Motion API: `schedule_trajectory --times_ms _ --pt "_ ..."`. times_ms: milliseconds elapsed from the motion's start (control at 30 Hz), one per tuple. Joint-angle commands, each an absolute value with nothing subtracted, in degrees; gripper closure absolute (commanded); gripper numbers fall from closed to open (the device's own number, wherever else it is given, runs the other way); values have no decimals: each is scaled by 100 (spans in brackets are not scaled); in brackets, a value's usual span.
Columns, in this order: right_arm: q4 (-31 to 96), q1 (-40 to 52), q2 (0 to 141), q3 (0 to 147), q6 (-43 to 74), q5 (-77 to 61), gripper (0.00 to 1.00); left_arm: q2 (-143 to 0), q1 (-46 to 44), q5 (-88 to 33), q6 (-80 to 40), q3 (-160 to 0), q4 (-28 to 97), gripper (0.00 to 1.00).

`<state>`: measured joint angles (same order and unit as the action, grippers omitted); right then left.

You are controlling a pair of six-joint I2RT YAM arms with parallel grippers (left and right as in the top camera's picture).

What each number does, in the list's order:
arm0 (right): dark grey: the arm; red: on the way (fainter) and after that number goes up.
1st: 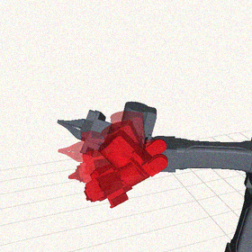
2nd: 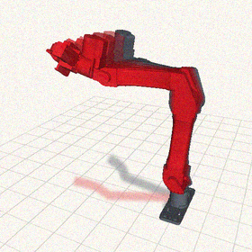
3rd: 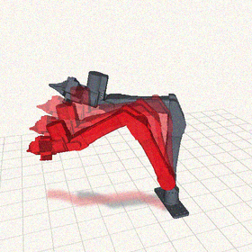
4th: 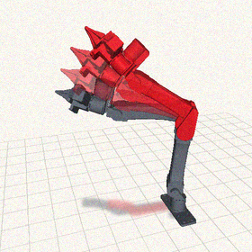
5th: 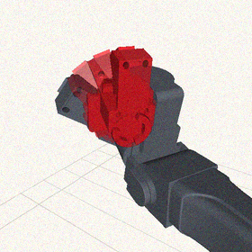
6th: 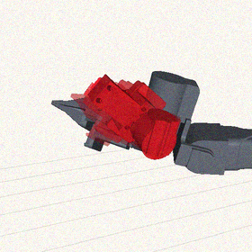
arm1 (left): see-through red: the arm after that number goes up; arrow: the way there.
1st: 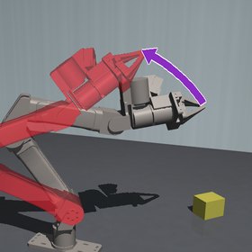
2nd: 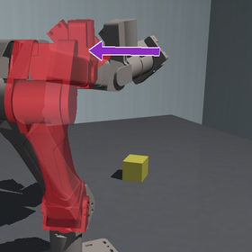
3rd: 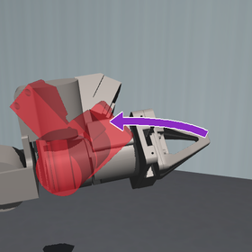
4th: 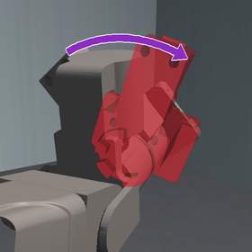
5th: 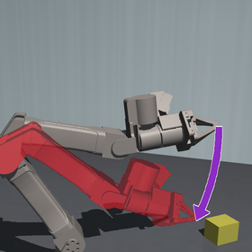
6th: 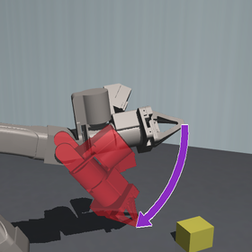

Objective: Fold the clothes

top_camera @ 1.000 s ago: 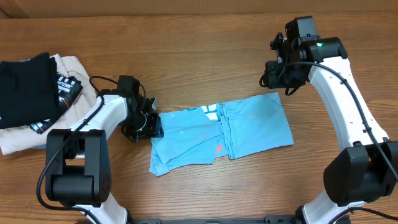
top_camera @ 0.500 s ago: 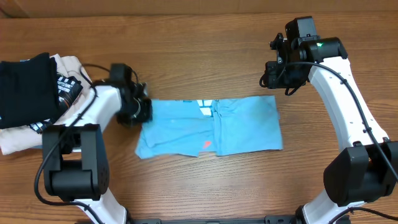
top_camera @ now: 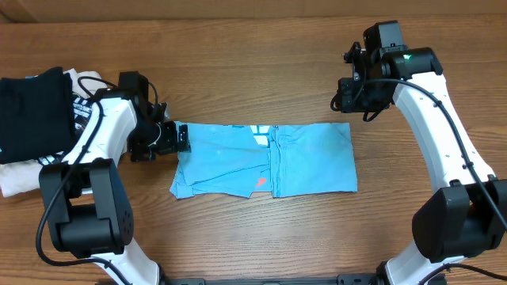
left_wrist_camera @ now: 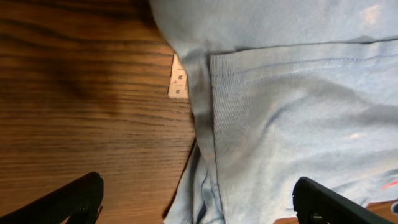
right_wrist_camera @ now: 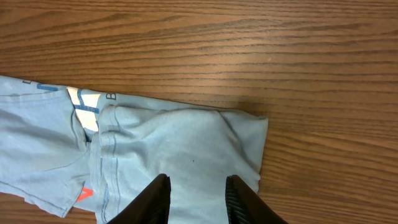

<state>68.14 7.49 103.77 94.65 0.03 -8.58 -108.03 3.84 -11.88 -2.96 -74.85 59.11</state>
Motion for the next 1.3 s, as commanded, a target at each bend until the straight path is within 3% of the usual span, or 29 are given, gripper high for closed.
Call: schedule_trajectory --times_ms 0,300,533,833,1000,1100,1267 --pt "6788 731 10307 9533 -1 -845 67 -10831 268 -1212 -187 -7150 5699 0" --pt "6790 731 10307 9533 -1 -845 67 -10833 91 -1514 -191 -6289 4748 5" --pt "6788 731 10307 9533 -1 -845 67 -10833 -64 -1835 -165 -6165 4650 41" --pt "6792 731 10307 9533 -1 -845 67 -10833 -82 -1911 -167 -6167 4595 51" --pt "6794 731 10307 9533 -1 -845 67 -10831 -75 -1898 -165 -6173 4515 74" --pt "6788 731 10307 9533 -1 -843 67 -10829 -32 -1671 -167 -6226 4582 95" --pt "6788 731 10307 9533 1 -600 67 -10809 183 -821 -141 -6726 5142 96"
